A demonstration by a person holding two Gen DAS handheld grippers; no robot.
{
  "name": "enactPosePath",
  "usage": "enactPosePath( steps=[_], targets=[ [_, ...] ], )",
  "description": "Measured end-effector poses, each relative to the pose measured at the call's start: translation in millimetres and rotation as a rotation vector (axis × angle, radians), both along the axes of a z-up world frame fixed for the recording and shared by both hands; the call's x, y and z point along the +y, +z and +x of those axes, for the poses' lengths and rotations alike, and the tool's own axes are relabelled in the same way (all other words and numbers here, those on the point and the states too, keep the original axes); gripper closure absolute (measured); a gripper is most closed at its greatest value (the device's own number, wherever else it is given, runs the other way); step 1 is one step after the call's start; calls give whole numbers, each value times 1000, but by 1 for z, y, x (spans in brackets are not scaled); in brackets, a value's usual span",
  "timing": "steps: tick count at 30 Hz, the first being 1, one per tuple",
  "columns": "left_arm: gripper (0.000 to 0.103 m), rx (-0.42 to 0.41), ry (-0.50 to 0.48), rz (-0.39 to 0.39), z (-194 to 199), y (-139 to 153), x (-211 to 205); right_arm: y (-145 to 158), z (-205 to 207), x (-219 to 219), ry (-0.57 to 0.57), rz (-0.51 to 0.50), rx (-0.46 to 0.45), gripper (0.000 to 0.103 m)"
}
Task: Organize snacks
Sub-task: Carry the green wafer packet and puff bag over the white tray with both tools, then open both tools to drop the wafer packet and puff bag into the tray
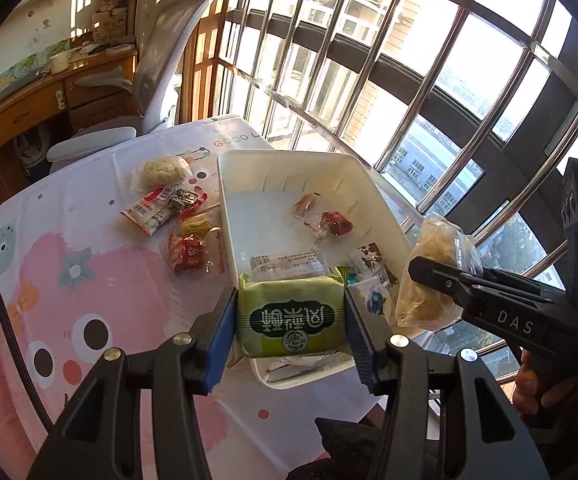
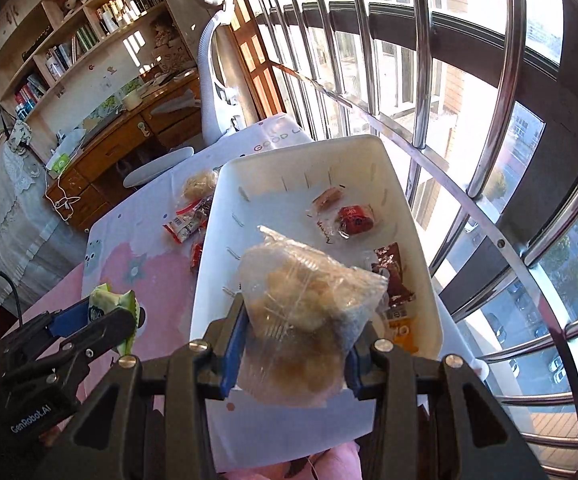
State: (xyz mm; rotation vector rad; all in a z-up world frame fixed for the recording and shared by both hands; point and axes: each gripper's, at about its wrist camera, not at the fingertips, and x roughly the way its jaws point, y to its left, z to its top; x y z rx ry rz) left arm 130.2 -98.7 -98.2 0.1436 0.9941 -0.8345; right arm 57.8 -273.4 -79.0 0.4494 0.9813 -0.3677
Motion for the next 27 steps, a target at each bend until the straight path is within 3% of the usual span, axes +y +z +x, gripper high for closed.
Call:
enactPosePath(
  steps=[14, 22, 27],
  targets=[
    [51, 34, 56, -24, 8, -20, -68, -10, 18, -69, 105, -10, 30, 61],
    [29, 52, 129, 16, 15, -29, -73, -25, 31, -86, 128, 40, 64, 60],
    [26, 64, 174, 45, 20, -33, -67, -29, 37, -85, 154, 61, 66, 57]
  ],
)
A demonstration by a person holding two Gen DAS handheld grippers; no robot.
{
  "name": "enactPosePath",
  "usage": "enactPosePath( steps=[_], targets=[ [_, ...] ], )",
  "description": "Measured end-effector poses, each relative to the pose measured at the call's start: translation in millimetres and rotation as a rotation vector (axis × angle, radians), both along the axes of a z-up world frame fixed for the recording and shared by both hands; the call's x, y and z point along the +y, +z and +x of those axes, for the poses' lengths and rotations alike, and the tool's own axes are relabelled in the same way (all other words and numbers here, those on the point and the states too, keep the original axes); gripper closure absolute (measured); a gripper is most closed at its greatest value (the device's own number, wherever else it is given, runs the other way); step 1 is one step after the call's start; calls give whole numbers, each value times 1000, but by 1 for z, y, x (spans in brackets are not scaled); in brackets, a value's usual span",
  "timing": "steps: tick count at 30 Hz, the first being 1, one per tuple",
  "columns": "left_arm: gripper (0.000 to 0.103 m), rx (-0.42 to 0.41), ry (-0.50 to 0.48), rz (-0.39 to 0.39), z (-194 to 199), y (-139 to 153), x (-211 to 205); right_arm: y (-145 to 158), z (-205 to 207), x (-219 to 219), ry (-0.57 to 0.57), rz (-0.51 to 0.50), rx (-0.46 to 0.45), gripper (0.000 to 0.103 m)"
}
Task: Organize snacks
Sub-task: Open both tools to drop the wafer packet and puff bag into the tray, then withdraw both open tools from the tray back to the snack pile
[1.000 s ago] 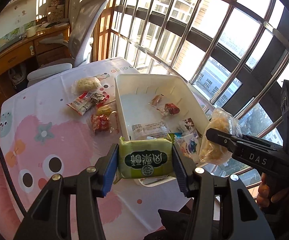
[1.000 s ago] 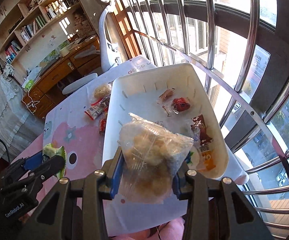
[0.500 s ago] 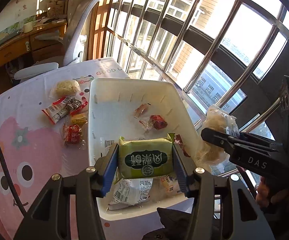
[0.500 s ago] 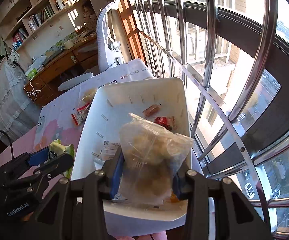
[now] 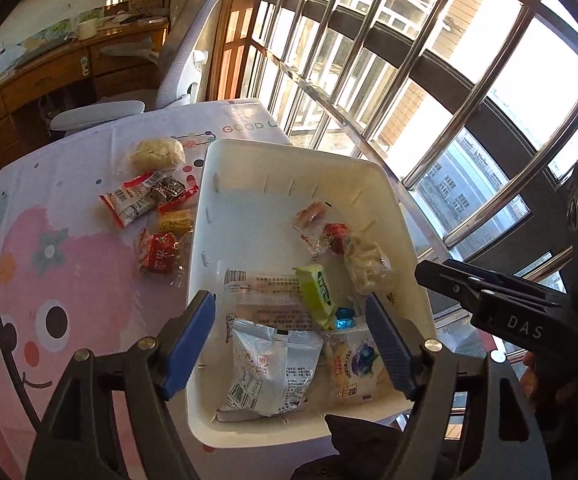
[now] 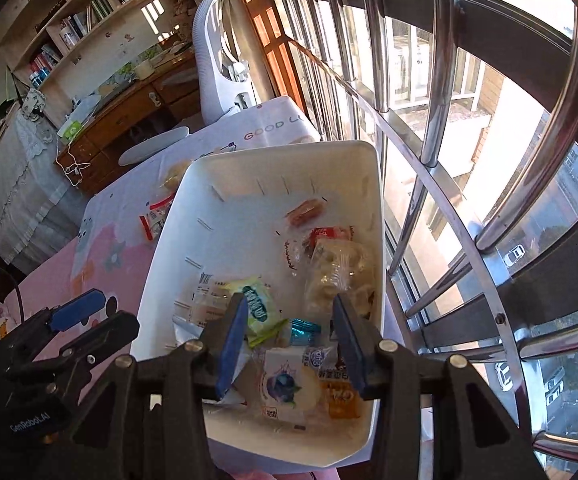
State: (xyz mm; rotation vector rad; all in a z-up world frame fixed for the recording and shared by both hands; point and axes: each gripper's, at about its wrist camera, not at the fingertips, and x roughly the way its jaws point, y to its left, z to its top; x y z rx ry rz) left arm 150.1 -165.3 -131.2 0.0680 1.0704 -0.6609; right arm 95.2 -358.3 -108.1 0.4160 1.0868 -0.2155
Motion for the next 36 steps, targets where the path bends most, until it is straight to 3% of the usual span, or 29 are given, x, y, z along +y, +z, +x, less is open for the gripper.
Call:
enactPosePath(
  steps=[18, 26, 36],
  targets=[
    [25, 34, 20, 50, 4, -2, 58, -4, 8, 45, -17, 26, 45, 53],
    [25, 85, -62, 51, 5, 2, 109, -2, 9, 97, -66, 33, 76, 44],
    [25, 108, -121, 84, 15, -1, 189, -5, 7, 172, -140, 52, 83, 43]
  ],
)
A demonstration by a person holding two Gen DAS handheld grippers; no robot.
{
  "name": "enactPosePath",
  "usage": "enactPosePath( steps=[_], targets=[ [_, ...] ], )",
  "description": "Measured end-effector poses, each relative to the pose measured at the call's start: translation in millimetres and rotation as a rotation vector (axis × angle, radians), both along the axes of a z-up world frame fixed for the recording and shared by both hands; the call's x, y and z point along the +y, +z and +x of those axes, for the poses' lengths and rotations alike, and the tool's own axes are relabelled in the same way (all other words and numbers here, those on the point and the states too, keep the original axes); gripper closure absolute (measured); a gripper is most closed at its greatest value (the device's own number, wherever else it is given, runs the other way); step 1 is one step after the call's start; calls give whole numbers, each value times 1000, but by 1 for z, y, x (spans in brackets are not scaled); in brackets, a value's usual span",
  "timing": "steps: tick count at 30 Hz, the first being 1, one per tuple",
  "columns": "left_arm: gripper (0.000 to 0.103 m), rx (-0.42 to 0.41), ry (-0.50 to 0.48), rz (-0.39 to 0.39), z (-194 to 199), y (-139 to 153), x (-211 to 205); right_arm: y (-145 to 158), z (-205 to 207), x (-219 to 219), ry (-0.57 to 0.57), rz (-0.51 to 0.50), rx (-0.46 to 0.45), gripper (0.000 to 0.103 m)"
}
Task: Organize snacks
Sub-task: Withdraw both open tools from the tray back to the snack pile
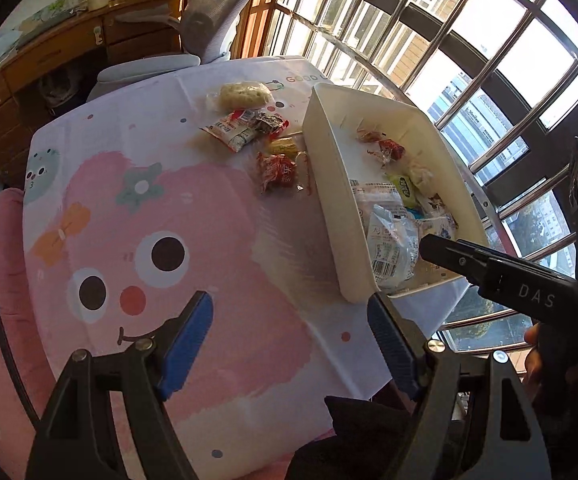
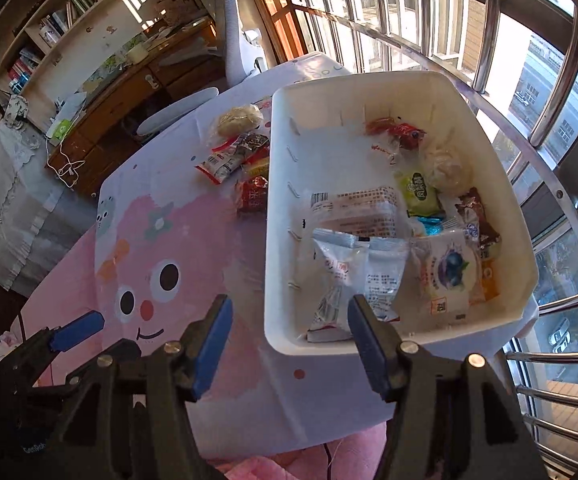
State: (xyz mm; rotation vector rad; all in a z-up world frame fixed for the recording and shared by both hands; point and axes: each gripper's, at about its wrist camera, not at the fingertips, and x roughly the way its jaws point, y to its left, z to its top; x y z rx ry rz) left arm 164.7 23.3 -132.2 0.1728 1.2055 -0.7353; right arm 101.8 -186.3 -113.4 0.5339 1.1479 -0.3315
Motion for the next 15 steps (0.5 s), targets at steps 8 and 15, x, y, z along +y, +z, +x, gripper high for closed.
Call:
enactPosePath(
  steps=[8, 15],
  targets=[
    [25, 51, -53, 19, 18, -4, 46, -9, 0, 51, -39, 5, 16, 43],
    [24, 67, -85, 73, 45, 2, 58, -9, 4, 74, -34, -21, 32, 43]
  ],
)
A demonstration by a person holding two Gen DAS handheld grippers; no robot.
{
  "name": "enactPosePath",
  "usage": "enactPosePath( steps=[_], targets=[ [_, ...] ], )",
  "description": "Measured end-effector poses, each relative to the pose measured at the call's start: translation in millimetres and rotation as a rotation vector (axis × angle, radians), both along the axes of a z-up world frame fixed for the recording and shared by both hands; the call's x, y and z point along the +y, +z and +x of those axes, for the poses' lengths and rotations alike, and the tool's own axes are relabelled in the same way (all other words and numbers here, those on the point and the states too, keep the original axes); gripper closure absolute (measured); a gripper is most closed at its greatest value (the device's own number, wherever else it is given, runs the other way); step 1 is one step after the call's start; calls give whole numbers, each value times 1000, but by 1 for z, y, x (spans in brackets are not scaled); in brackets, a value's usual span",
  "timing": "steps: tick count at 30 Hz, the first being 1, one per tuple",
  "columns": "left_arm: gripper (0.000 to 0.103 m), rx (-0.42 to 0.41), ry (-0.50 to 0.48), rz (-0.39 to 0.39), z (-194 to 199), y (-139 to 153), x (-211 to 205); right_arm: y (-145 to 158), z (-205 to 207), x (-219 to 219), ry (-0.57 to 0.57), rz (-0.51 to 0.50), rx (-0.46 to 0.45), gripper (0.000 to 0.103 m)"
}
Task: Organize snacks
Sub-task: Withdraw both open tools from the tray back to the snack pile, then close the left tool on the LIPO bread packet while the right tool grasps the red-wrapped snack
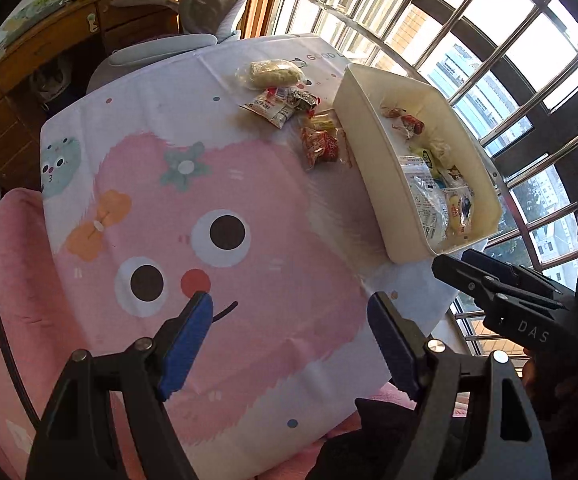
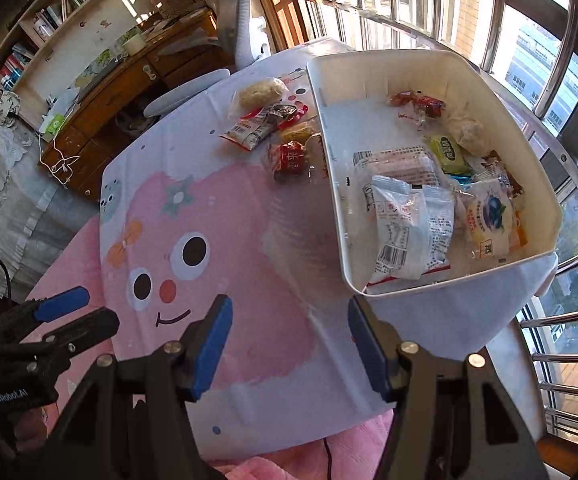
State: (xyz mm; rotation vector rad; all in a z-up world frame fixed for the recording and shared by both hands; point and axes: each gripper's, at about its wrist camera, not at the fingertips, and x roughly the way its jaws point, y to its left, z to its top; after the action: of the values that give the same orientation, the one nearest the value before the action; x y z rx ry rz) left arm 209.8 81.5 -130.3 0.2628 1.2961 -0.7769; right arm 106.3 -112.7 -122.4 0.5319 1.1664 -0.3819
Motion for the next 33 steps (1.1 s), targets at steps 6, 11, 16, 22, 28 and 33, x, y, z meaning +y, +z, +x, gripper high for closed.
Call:
enactPosePath(
  steps=[6, 11, 16, 22, 28, 33],
  targets=[
    [21, -8, -48, 52, 31, 6, -13, -4, 14, 6, 24, -26, 12, 42],
    [21, -18, -85, 86, 63, 5, -38, -12, 32, 8, 55, -52, -2, 43],
    [21, -8, -92, 113, 99, -3, -69, -19, 55, 1, 56, -70, -29, 43],
    [20, 21, -108, 144, 136, -28, -106, -29, 85, -7, 83, -109, -46, 43],
    [19, 39, -140, 182, 166, -59, -142, -46, 111, -9, 99, -150, -45, 43],
    [17, 47, -175, 199, 186, -83, -169, -62, 127, -7, 77, -215, -42, 43]
  ],
)
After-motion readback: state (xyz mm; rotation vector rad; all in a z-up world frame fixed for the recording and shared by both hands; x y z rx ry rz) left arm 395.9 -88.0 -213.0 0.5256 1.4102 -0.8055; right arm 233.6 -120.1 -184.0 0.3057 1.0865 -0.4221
